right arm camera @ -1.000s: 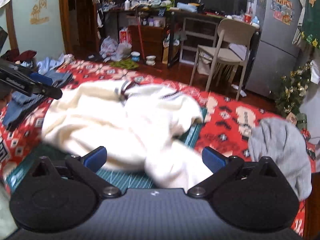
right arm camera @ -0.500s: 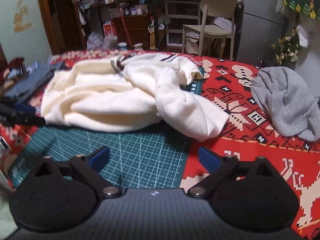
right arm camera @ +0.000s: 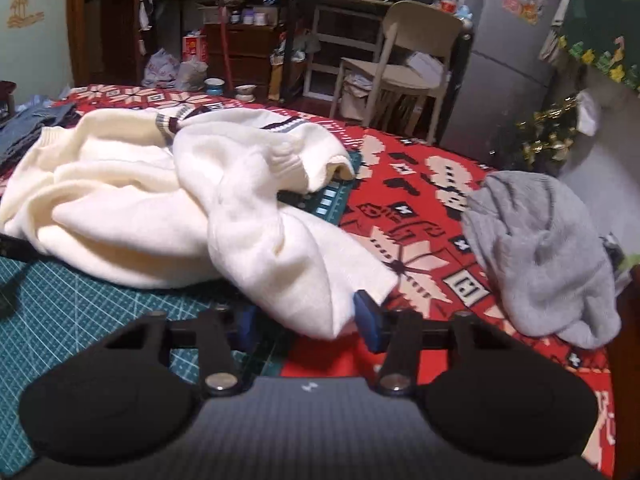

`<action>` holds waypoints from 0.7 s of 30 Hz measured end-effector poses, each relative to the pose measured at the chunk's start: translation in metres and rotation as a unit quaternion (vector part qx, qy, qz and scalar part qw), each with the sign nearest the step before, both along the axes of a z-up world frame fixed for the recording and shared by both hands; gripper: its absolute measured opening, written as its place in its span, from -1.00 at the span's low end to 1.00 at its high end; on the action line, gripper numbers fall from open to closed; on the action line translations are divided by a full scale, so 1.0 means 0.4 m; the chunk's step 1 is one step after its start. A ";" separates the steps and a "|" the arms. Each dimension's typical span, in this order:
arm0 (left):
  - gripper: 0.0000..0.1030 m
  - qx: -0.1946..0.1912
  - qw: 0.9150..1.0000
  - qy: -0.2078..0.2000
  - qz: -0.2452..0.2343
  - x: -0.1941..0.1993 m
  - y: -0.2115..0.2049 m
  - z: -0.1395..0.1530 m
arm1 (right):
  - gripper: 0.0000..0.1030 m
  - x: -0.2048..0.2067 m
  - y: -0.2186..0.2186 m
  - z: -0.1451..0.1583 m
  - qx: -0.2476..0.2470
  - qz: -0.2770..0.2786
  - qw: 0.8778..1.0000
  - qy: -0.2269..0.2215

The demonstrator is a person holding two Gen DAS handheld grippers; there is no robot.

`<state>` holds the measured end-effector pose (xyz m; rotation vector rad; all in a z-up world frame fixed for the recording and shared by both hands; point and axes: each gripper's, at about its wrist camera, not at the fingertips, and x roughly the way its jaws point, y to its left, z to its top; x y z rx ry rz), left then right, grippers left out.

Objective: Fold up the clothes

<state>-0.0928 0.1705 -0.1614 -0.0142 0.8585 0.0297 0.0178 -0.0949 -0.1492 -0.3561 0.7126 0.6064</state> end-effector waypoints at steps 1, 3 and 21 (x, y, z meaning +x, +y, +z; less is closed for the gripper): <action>0.16 0.000 1.000 -0.001 -0.002 0.001 0.003 0.004 | -0.39 -0.002 0.004 0.002 0.000 0.005 1.000 0.001; -0.30 -0.001 1.000 -0.003 -0.006 0.004 0.010 0.013 | -0.55 -0.018 0.012 0.012 -0.005 0.020 1.000 -0.006; -0.73 -0.054 0.995 -0.085 0.006 -0.099 0.133 0.288 | -0.69 -0.100 -0.119 0.230 0.217 0.015 0.952 0.216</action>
